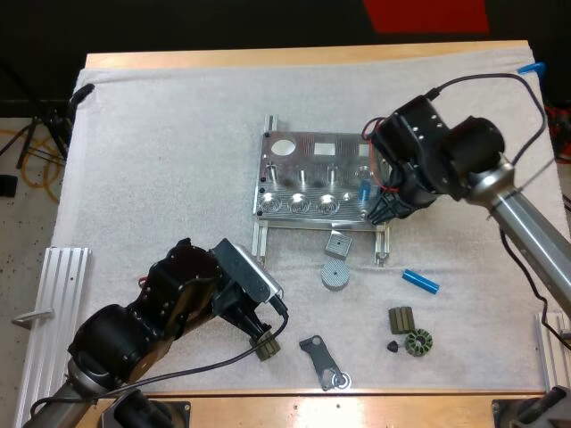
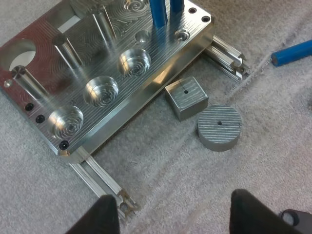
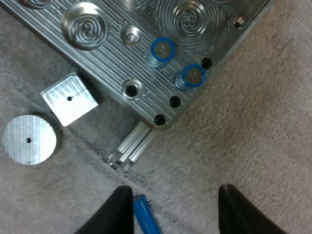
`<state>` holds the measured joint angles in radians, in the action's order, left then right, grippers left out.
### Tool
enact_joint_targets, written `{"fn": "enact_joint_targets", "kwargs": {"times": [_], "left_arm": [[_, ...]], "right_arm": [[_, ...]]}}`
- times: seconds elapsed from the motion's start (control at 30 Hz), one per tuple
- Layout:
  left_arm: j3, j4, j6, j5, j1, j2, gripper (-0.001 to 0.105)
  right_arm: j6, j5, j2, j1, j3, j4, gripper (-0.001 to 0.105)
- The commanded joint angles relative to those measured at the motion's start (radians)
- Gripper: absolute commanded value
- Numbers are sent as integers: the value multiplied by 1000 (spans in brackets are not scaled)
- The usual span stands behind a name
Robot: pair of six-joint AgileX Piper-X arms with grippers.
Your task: Load cells from right to left
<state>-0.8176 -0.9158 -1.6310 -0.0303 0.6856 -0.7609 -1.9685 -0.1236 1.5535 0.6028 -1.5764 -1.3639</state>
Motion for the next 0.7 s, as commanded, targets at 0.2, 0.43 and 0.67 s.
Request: {"fn": "enact_joint_targets", "kwargs": {"times": [0.2,0.43,0.67], "left_arm": [[0,3,21,19,3,1,50],[0,3,43,11,3,1,50],[0,10,97,-36,3,1,50]], "right_arm": [[20,40,-122,-4,-5,-16,40],[46,61,-211,-4,-5,-77,40],[104,61,-276,-4,-5,-138,56]]}}
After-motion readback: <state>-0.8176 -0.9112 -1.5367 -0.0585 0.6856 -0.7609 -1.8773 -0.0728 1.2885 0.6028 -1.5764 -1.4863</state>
